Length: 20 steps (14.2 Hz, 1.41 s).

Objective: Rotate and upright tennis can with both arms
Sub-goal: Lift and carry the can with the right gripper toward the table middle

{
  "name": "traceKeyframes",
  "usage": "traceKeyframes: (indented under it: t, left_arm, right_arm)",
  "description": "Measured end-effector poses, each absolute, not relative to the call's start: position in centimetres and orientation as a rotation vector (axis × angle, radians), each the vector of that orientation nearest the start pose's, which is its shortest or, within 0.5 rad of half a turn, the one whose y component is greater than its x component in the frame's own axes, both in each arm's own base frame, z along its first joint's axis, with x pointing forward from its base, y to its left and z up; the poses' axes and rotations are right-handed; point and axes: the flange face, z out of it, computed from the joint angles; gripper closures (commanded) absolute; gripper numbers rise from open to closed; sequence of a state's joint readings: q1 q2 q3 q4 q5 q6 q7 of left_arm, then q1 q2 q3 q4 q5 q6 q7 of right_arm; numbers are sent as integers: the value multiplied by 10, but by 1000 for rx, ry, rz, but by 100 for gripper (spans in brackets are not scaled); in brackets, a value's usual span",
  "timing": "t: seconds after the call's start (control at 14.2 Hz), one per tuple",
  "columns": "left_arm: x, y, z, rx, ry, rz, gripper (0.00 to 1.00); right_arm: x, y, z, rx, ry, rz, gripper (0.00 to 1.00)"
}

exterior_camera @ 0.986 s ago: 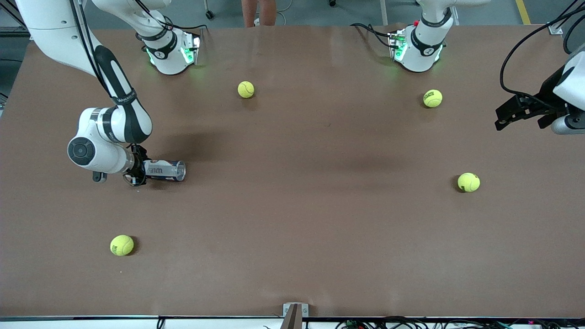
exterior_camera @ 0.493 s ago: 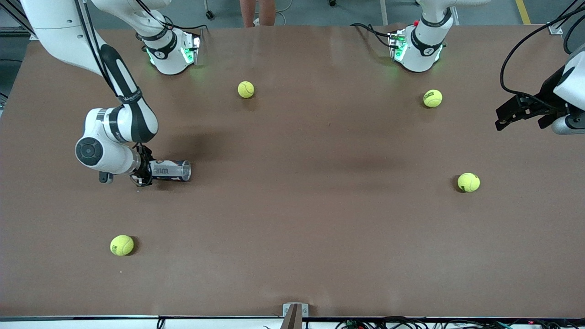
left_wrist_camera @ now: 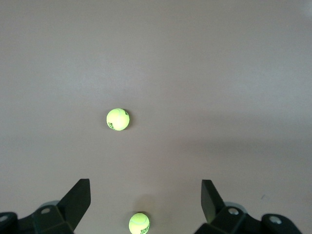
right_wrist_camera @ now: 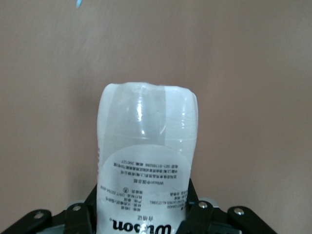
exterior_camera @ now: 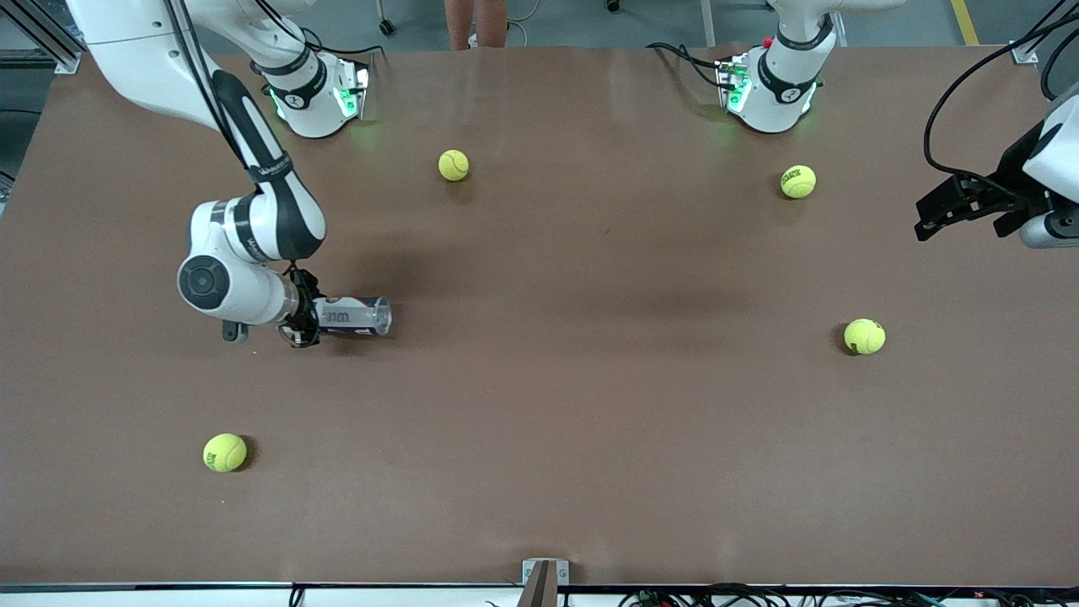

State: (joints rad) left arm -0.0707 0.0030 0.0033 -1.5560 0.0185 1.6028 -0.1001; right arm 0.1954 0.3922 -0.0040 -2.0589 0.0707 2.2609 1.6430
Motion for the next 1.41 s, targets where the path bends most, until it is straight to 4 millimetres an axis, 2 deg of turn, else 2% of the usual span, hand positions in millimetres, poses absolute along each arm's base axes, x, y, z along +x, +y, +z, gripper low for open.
traceKeyframes:
  t: [0.28, 0.49, 0.7, 0.92, 1.2, 1.41]
  left_arm:
    - [558, -35, 633, -3126, -52, -71, 0]
    - [558, -35, 633, -3125, -53, -71, 0]
    - [558, -35, 633, -3125, -53, -71, 0]
    - [558, -35, 633, -3125, -54, -71, 0]
    - [558, -35, 633, -3125, -54, -71, 0]
    - [558, -35, 633, -3125, -54, -71, 0]
  right_arm:
    - [567, 193, 261, -2371, 2172, 204, 34]
    - [567, 258, 293, -2318, 2133, 173, 34]
    - [562, 309, 317, -2262, 2131, 147, 34]
    - [555, 360, 321, -2215, 2159, 145, 34]
    - [551, 423, 313, -2230, 2207, 172, 33]
    - [544, 453, 299, -2247, 2206, 175, 33]
